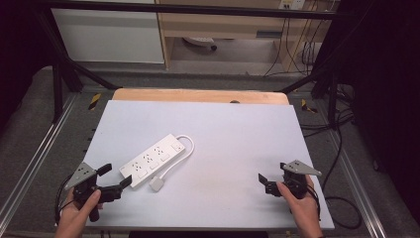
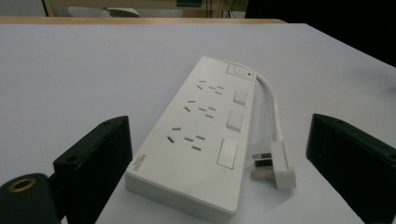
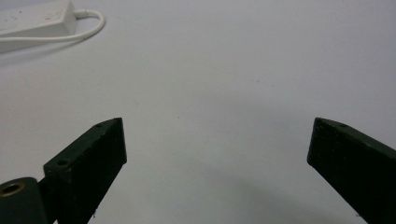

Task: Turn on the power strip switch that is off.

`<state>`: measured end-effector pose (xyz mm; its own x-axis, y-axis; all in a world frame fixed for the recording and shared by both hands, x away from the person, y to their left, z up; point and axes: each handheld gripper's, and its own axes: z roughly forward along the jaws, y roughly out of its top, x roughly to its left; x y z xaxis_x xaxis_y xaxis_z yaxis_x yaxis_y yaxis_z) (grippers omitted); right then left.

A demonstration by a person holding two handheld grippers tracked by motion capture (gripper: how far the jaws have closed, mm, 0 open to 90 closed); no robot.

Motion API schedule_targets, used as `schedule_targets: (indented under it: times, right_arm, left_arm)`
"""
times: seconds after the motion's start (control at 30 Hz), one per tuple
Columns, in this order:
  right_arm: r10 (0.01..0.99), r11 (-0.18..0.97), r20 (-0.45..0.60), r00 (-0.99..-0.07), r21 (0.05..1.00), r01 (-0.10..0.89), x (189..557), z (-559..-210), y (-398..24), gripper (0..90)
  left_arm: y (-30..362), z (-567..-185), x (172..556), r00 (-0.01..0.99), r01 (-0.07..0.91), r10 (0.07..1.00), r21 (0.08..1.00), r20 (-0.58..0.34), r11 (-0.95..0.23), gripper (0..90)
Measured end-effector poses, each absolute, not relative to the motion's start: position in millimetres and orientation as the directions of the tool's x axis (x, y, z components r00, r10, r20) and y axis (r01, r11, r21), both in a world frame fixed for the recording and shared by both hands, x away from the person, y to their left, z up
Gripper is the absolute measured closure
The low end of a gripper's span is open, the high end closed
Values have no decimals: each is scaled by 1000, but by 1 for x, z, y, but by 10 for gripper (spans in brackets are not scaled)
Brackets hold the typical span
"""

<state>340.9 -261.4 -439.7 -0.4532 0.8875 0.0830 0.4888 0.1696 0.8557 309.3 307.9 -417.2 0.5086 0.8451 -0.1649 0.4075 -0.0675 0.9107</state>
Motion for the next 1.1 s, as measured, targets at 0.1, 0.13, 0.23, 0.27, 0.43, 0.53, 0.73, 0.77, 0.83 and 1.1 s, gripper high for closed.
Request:
schedule_targets:
  times: [0.1,0.13,0.23,0.27,0.43,0.53,0.73,0.77,0.83,1.1]
  right_arm:
    - [888,170,82,-452,855,490,343,-440,-263,51]
    - [889,166,84,-449,857,489,342,-440,-263,51]
    - [890,166,79,-449,861,480,341,-439,-263,51]
    - [889,167,79,-451,860,481,341,-438,-262,51]
    - [889,170,75,-451,862,477,341,-438,-262,51]
    - [888,172,74,-454,863,476,341,-438,-261,51]
    - [886,179,66,-459,864,471,341,-437,-260,49]
    - [886,181,64,-460,865,468,341,-437,-260,49]
    - [886,180,64,-459,865,468,341,-437,-260,48]
    - [885,154,90,-458,871,468,341,-436,-260,45]
  left_arm:
    - [309,-416,309,509,401,846,913,-159,-70,70]
    - [309,-416,309,509,399,845,914,-162,-65,70]
    - [310,-416,308,511,397,844,916,-163,-64,68]
    - [310,-415,308,511,395,843,917,-165,-60,68]
    - [311,-413,307,511,386,843,921,-168,-50,66]
    - [311,-411,307,516,378,840,925,-170,-44,63]
    - [311,-407,306,515,360,841,932,-165,-38,62]
    - [311,-407,306,515,360,841,932,-165,-38,59]
    - [311,-406,306,518,358,839,933,-169,-33,57]
    - [313,-402,307,507,363,837,932,-207,11,57]
